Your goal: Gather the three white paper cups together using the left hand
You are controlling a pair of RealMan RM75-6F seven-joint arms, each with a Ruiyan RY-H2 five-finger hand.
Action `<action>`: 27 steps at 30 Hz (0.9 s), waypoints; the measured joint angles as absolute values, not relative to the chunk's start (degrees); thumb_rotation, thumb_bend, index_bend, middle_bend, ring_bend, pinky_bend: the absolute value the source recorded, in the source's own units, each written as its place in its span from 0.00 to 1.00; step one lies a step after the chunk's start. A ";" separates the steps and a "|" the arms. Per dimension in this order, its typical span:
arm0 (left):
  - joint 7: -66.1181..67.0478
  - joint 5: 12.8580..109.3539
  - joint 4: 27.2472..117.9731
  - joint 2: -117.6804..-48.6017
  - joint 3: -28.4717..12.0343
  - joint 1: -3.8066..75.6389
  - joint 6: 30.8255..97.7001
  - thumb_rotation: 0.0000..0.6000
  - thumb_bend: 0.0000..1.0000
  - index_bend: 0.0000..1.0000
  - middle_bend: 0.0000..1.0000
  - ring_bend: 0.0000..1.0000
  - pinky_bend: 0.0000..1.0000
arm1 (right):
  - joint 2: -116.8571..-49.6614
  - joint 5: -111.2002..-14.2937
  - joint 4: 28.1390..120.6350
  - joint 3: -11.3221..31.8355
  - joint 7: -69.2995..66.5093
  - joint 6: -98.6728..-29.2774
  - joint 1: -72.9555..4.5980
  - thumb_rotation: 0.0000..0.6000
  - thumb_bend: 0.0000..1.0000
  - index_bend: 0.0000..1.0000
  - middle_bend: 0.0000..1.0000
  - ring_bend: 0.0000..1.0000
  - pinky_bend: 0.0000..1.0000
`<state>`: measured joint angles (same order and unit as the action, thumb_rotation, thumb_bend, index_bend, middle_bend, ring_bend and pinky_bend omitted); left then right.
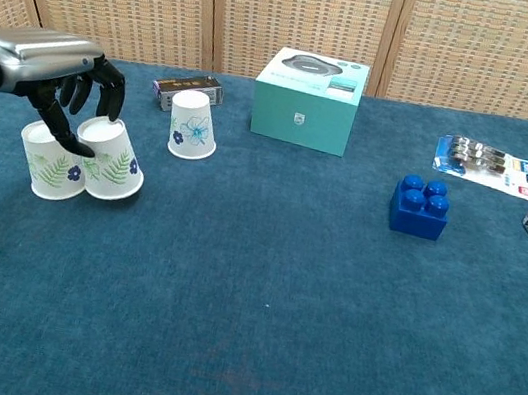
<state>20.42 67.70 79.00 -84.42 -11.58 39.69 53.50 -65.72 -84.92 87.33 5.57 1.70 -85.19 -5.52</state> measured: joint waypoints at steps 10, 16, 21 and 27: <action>21.33 66.03 78.39 -84.10 -10.84 39.87 53.88 1.00 0.17 0.49 0.50 0.55 0.49 | -65.85 -84.97 87.25 5.48 1.69 -85.27 -5.50 1.00 0.00 0.00 0.00 0.00 0.00; 23.39 66.56 78.33 -83.61 -9.69 39.89 54.81 1.00 0.17 0.45 0.28 0.28 0.29 | -65.93 -84.92 87.31 5.42 1.90 -85.18 -5.51 1.00 0.00 0.00 0.00 0.00 0.00; 24.23 64.92 81.20 -81.98 -9.28 40.13 53.37 1.00 0.17 0.11 0.02 0.05 0.10 | -66.01 -84.91 87.30 5.37 2.17 -85.11 -5.55 1.00 0.00 0.00 0.00 0.00 0.00; 22.66 66.19 83.38 -81.13 -10.10 40.19 55.68 1.00 0.17 0.02 0.00 0.01 0.08 | -66.11 -84.86 87.15 5.35 2.13 -85.06 -5.56 1.00 0.00 0.00 0.00 0.00 0.00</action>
